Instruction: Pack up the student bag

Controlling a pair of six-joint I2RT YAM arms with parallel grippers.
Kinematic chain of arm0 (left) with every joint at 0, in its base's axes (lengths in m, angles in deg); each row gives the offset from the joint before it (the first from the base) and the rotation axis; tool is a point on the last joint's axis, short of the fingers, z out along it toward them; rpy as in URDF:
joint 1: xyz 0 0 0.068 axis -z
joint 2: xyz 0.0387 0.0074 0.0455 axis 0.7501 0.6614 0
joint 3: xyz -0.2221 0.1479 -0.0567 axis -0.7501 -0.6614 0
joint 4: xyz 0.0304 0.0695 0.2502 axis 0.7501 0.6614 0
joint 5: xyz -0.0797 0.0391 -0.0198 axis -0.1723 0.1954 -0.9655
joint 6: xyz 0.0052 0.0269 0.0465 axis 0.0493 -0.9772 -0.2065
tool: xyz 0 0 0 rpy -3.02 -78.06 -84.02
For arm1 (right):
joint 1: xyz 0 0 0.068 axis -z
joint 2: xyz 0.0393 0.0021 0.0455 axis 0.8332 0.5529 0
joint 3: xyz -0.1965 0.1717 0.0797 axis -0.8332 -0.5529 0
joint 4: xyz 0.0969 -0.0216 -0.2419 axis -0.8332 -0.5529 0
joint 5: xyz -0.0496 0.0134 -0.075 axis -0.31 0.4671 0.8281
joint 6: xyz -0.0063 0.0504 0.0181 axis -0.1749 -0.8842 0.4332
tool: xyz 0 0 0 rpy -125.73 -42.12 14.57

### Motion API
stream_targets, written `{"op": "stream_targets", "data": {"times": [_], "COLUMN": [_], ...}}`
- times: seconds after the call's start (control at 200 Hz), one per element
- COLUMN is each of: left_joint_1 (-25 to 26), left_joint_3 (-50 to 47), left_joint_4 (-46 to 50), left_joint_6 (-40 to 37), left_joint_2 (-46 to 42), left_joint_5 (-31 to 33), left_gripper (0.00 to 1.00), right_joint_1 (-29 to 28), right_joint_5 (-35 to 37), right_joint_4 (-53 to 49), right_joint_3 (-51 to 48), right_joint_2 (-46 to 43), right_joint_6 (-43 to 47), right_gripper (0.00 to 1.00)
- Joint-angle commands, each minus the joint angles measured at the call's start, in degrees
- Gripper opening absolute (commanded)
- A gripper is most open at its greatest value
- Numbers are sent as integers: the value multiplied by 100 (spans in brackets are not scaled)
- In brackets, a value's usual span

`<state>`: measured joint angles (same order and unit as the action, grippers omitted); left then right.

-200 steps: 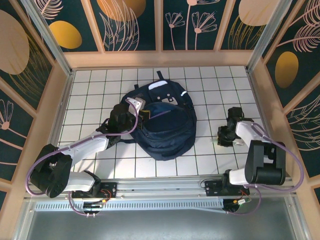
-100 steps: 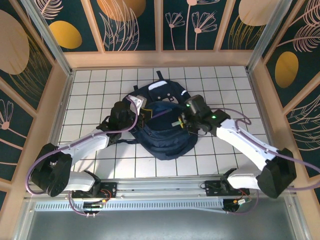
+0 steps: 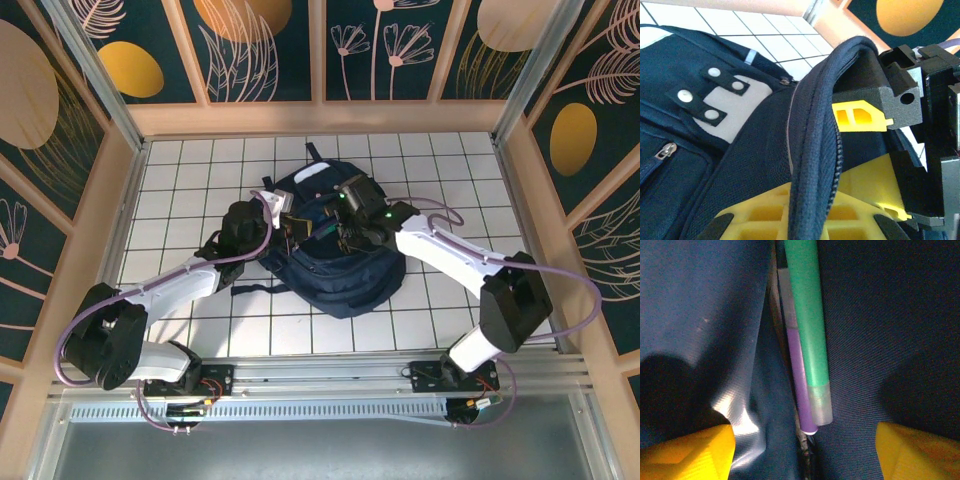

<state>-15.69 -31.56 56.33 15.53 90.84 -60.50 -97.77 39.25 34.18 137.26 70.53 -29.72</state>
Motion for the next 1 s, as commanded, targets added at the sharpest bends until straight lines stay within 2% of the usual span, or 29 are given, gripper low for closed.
{"op": "stream_targets", "data": {"times": [0.0,0.145,0.255,0.325,0.445,0.55,0.631,0.681,0.741,0.781,0.816,0.861,0.996], "left_joint_1": [2,2,4,0,0,3,2,25,77,150,215,304,527], "left_joint_3": [93,-3,-2,7,24,19,-39,-76,-127,-172,-222,-293,-261], "left_joint_4": [-842,-855,-911,-963,-1029,-1021,-1006,-951,-843,-796,-780,-792,-754], "left_joint_6": [291,223,238,295,415,465,516,520,496,490,525,564,528], "left_joint_2": [-131,-111,-40,26,109,104,45,-46,-170,-265,-332,-385,-210], "left_joint_5": [-435,-229,-124,-38,63,76,60,63,95,127,182,210,88], "left_gripper": [3,1,0,0,0,1,2,1,2,1,1,2,11], "right_joint_1": [79,376,478,599,854,865,959,963,1342,1530,1679,1785,1990], "right_joint_5": [616,378,549,563,152,-400,-888,-986,-1424,-1681,-1843,-1965,-2136], "right_joint_4": [-759,-1603,-2078,-2169,-1766,-9,1475,1718,2112,2137,2120,2054,2092], "right_joint_3": [-269,-1110,-1513,-1721,-2183,-2659,-2699,-2471,-2187,-1940,-1692,-1404,-830], "right_joint_2": [-753,-1752,-2493,-2806,-2922,-2634,-2169,-1882,-1520,-1244,-996,-686,133], "right_joint_6": [204,344,681,874,1169,1880,3017,3438,3892,4105,4302,4597,5061], "right_gripper": [75,78,82,84,85,80,74,66,59,49,44,41,44]}}
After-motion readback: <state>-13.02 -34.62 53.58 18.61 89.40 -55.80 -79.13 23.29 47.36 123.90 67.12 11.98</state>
